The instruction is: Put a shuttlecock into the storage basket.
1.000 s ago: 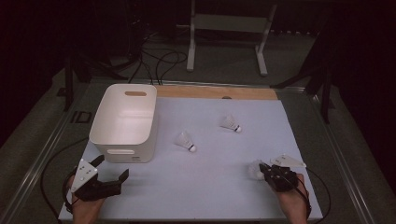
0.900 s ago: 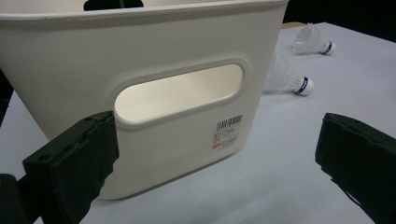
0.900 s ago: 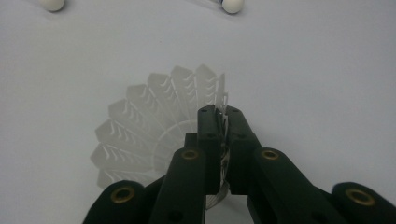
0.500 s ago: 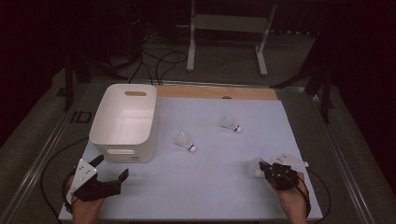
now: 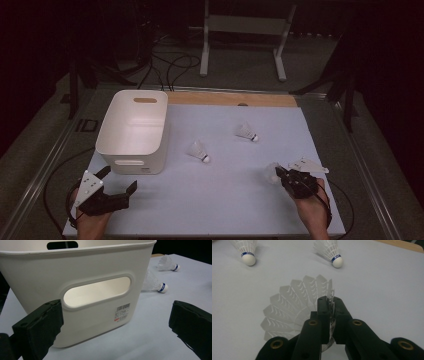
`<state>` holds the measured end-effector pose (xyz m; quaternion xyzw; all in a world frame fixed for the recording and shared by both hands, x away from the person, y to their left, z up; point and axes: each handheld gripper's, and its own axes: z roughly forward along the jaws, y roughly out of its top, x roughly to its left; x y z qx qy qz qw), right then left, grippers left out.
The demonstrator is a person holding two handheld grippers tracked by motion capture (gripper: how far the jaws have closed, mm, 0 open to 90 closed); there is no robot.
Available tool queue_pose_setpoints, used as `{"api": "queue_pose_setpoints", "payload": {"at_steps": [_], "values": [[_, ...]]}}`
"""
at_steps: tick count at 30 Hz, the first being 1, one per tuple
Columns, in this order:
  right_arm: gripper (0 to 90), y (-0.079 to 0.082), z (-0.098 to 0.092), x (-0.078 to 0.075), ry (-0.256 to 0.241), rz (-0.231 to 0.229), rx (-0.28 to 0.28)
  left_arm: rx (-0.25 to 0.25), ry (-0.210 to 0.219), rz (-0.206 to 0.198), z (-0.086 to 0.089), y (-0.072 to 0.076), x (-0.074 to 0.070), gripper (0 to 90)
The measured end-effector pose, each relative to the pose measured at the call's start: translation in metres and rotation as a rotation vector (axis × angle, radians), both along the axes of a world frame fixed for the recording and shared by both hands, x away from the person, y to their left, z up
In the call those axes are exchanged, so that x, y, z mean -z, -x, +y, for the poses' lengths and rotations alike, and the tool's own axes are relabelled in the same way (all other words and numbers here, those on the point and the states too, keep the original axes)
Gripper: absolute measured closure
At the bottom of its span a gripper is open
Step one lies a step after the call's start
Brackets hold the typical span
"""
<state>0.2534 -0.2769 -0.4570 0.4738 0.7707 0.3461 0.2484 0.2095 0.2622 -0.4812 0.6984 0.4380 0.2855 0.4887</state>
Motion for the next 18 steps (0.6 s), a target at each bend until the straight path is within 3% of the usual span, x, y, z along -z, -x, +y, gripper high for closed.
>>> {"api": "queue_pose_setpoints", "payload": {"at_steps": [18], "values": [[85.5, -0.004, 0.005, -0.011, -0.023, -0.011, -0.019, 0.007, 0.0, -0.014, -0.001, 0.001, 0.0, 0.0]]}}
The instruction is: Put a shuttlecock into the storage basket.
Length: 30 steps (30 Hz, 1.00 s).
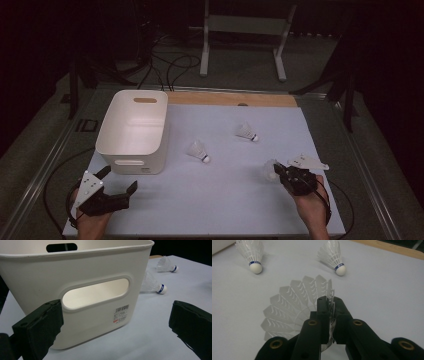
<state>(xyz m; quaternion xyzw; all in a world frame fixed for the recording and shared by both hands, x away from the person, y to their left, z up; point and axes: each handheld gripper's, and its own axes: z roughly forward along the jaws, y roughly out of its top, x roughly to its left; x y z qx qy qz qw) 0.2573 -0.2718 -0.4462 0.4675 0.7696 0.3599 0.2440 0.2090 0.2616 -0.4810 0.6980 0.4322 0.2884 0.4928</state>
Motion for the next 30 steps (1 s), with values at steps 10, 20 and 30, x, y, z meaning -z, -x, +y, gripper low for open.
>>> {"api": "queue_pose_setpoints", "payload": {"at_steps": [10, 20, 30], "values": [[85.2, -0.004, 0.002, -0.003, -0.004, 0.0, -0.008, 0.005, 0.001, -0.005, -0.001, 0.0, 0.0, 0.0], [85.2, -0.009, 0.009, -0.009, -0.006, -0.004, -0.018, 0.011, -0.001, -0.005, -0.002, 0.0, 0.0, 0.0], [85.2, -0.015, 0.02, -0.013, -0.008, -0.014, -0.039, 0.012, 0.001, -0.007, -0.002, 0.0, 0.0, 0.0]]}}
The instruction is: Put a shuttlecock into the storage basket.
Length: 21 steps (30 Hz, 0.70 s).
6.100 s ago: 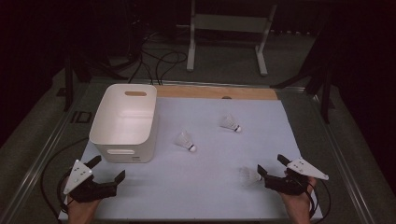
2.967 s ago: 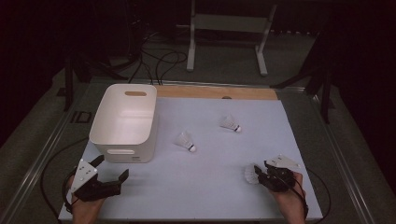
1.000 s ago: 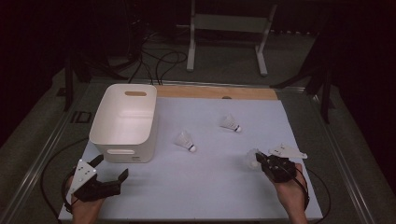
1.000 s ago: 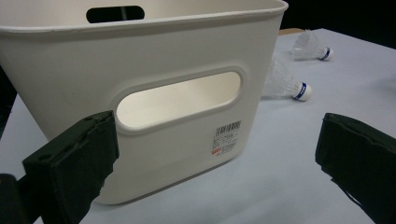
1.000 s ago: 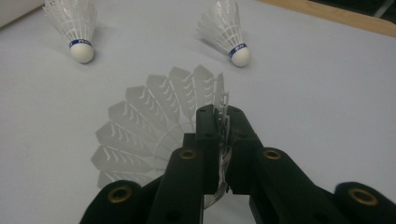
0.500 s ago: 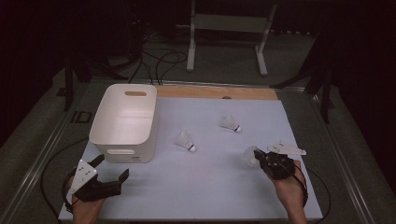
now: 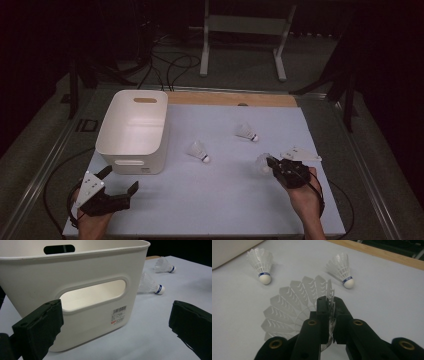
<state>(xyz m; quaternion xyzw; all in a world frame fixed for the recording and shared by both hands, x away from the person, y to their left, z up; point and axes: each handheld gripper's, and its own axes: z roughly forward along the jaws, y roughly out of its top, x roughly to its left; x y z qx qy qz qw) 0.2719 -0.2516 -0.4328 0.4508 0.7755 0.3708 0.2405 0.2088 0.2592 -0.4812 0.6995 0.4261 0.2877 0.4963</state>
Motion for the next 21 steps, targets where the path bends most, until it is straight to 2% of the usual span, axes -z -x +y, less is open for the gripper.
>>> {"api": "queue_pose_setpoints", "payload": {"at_steps": [21], "values": [[85.3, -0.015, 0.019, -0.014, -0.019, -0.016, -0.035, 0.008, -0.013, 0.002, -0.001, 0.0, 0.0, 0.0]]}}
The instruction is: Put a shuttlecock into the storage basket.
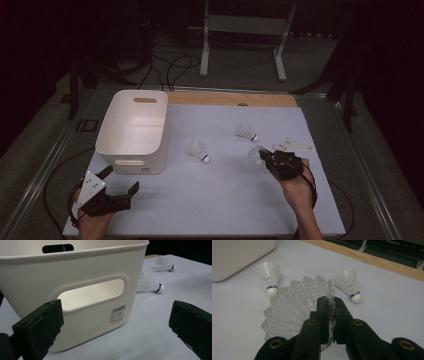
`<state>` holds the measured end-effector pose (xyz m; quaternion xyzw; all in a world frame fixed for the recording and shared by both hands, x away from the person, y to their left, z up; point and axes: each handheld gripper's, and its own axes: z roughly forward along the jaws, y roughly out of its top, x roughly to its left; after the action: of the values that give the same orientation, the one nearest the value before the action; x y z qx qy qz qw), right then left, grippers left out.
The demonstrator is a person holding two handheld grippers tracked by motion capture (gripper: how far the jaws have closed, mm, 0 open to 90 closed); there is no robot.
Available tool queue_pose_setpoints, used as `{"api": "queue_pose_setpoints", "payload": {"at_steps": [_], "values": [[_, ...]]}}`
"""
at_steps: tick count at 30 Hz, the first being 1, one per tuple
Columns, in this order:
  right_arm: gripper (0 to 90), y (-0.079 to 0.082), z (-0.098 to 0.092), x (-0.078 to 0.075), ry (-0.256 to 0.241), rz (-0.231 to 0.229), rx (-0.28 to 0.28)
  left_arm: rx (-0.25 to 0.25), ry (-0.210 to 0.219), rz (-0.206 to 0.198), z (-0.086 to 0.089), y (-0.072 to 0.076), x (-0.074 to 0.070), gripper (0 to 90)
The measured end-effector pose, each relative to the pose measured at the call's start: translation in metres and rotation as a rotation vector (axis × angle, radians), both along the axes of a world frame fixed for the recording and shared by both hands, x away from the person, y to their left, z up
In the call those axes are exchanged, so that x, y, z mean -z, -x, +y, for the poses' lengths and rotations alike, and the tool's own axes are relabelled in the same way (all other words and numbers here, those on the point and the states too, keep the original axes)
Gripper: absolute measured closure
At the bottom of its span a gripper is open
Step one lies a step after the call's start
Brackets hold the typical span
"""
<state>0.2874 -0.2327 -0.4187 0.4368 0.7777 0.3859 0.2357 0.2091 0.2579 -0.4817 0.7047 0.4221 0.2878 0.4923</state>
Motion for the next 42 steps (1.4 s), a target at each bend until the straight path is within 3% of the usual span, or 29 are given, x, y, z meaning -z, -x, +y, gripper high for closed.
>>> {"api": "queue_pose_setpoints", "payload": {"at_steps": [42], "values": [[85.4, -0.019, 0.025, -0.013, -0.034, -0.031, -0.037, 0.004, -0.007, -0.007, -0.002, 0.001, 0.0, 0.0]]}}
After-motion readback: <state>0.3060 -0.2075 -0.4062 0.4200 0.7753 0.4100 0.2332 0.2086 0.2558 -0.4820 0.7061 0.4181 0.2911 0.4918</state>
